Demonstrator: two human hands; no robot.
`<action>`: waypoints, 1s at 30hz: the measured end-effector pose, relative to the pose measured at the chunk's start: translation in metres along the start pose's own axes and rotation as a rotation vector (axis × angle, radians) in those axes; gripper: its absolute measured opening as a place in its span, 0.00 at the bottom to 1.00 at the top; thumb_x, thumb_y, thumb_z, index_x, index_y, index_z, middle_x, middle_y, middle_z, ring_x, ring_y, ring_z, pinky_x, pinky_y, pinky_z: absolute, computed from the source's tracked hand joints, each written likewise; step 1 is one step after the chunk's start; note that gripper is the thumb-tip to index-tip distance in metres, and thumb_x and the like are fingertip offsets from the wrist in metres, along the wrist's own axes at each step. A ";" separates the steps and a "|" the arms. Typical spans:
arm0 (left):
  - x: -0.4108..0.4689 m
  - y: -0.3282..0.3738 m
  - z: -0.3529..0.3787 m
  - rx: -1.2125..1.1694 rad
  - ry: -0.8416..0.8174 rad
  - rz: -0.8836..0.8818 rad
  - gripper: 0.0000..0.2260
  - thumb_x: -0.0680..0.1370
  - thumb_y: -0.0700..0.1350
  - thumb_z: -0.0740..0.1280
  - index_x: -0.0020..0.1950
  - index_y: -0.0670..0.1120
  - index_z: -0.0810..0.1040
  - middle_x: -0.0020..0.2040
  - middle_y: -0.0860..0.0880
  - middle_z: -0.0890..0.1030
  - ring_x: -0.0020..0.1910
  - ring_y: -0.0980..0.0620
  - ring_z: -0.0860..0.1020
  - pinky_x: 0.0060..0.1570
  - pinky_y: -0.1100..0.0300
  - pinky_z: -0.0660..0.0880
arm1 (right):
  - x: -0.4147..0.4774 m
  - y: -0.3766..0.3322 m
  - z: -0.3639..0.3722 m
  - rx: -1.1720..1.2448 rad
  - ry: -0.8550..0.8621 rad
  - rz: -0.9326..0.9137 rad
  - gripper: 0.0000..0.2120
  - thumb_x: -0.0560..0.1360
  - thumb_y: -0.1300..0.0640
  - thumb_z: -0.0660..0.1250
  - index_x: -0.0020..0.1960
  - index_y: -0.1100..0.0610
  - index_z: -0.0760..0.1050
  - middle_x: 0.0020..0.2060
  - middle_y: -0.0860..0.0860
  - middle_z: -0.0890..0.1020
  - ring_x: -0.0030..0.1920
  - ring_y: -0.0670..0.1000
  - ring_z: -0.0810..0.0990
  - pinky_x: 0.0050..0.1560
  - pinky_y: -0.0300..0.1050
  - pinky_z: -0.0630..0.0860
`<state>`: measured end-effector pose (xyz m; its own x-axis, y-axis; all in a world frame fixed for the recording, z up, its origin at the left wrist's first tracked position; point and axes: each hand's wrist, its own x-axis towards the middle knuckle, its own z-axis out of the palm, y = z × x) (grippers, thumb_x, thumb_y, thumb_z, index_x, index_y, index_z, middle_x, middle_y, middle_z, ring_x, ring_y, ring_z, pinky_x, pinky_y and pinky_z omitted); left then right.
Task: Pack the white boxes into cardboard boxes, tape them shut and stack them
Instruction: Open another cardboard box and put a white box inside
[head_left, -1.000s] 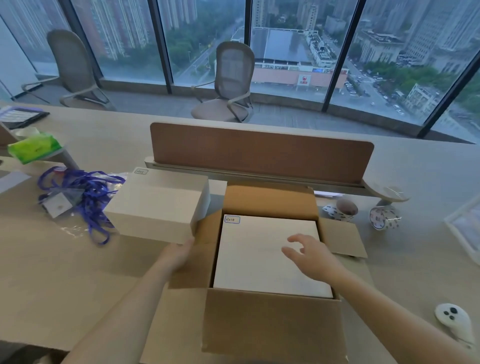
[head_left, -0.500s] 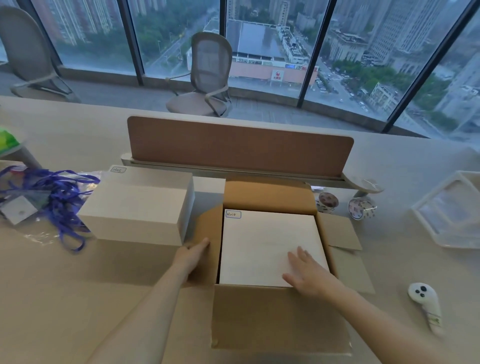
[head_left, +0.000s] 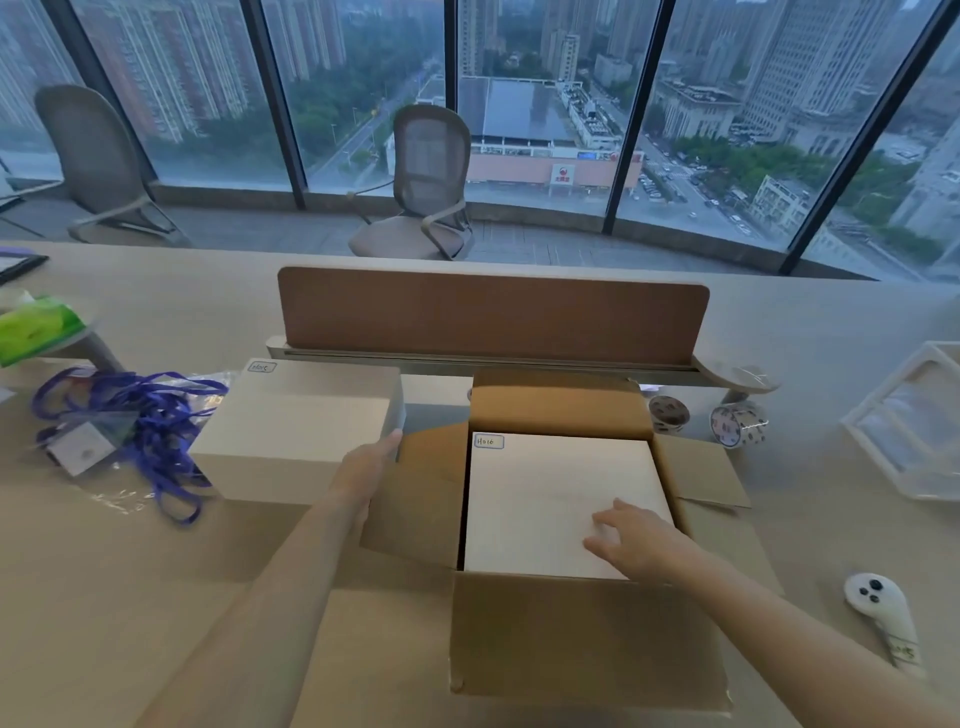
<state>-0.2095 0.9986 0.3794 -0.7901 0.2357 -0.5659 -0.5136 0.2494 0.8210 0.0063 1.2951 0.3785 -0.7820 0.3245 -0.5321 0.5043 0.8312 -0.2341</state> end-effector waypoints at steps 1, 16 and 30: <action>-0.002 0.001 0.001 -0.012 0.001 -0.025 0.24 0.76 0.61 0.67 0.60 0.43 0.80 0.53 0.41 0.84 0.53 0.40 0.82 0.61 0.40 0.76 | -0.001 -0.001 -0.001 0.004 0.009 -0.005 0.30 0.80 0.38 0.59 0.77 0.50 0.64 0.78 0.51 0.60 0.76 0.53 0.62 0.73 0.49 0.59; 0.011 -0.014 -0.017 -0.366 -0.230 -0.188 0.27 0.76 0.63 0.64 0.47 0.37 0.80 0.37 0.43 0.74 0.36 0.44 0.74 0.40 0.53 0.74 | -0.016 0.003 0.018 -0.078 0.062 0.016 0.28 0.79 0.39 0.60 0.77 0.47 0.62 0.80 0.50 0.54 0.77 0.54 0.60 0.75 0.53 0.61; -0.010 -0.015 0.063 -0.278 -0.265 0.099 0.14 0.84 0.52 0.61 0.61 0.46 0.80 0.54 0.46 0.82 0.55 0.45 0.80 0.55 0.51 0.75 | -0.031 -0.004 0.014 0.070 0.142 0.105 0.27 0.80 0.42 0.62 0.76 0.50 0.64 0.78 0.51 0.59 0.77 0.53 0.60 0.74 0.51 0.59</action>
<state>-0.1723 1.0515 0.3680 -0.7454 0.4890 -0.4531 -0.5388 -0.0416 0.8414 0.0338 1.2758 0.3848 -0.7649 0.4725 -0.4378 0.6063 0.7576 -0.2417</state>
